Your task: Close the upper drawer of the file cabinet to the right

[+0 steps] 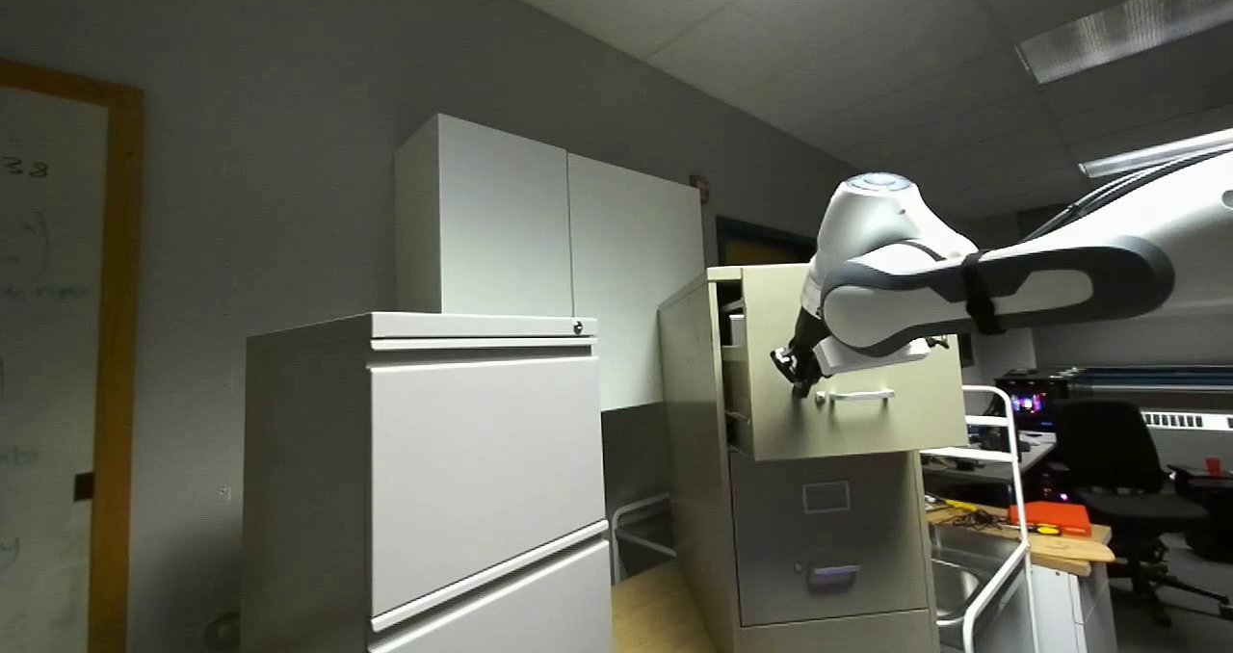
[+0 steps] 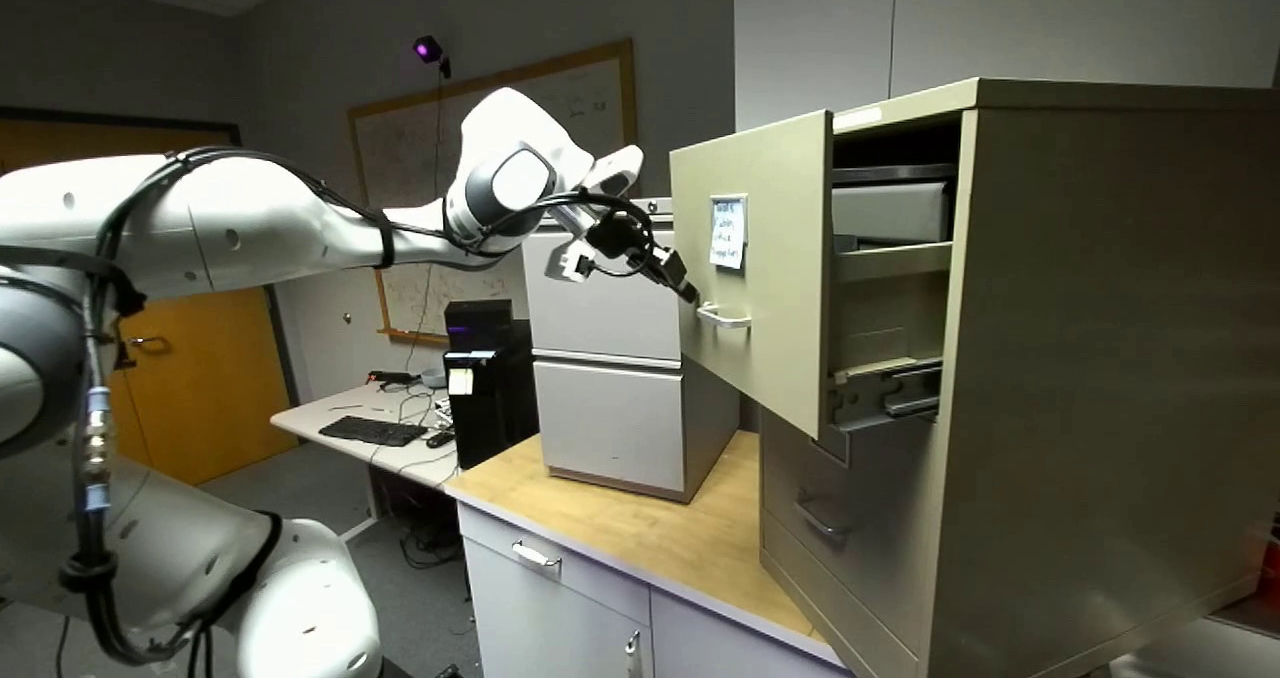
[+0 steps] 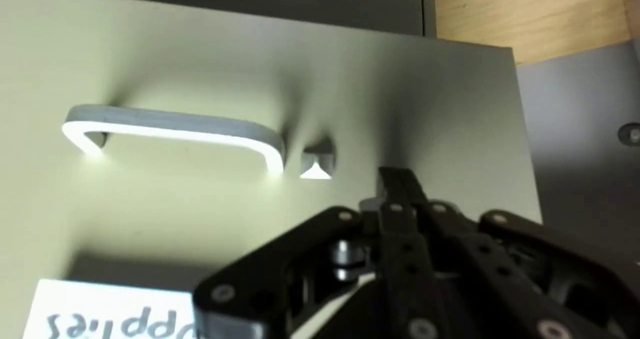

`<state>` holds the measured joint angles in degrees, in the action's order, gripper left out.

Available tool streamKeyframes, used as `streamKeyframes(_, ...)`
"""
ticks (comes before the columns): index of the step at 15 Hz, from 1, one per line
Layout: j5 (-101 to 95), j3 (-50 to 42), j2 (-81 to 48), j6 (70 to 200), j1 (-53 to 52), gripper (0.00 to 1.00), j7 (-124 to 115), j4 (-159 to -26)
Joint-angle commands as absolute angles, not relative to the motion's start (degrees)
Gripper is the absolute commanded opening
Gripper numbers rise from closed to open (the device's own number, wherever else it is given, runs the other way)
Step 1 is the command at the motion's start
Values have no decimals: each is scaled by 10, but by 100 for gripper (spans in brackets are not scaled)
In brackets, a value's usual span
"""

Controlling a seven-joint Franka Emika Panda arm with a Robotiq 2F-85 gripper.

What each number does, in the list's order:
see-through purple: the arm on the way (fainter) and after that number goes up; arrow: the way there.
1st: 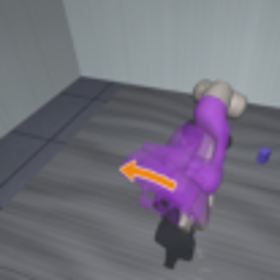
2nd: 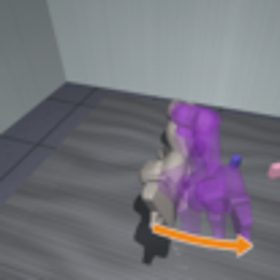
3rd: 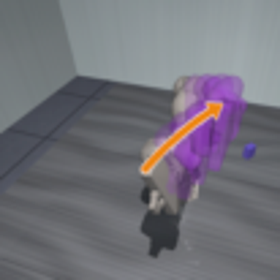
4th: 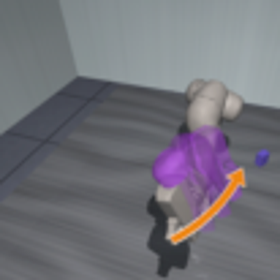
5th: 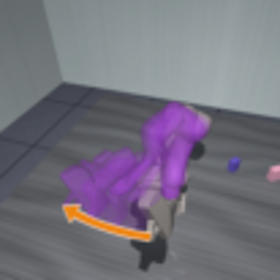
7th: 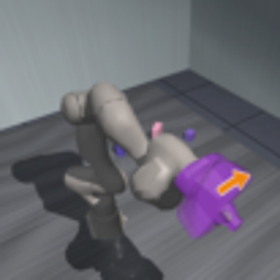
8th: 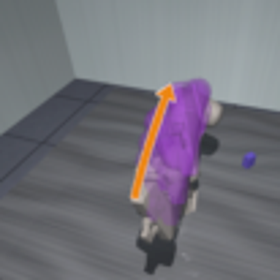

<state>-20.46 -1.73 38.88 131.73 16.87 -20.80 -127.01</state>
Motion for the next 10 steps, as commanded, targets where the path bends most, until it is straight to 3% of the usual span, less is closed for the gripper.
streamKeyframes(1, -229, 7, 421, 1387, 207, 0, -246, -1295)
streamKeyframes(10, -255, 44, 404, 1578, 281, 0, -228, -1343)
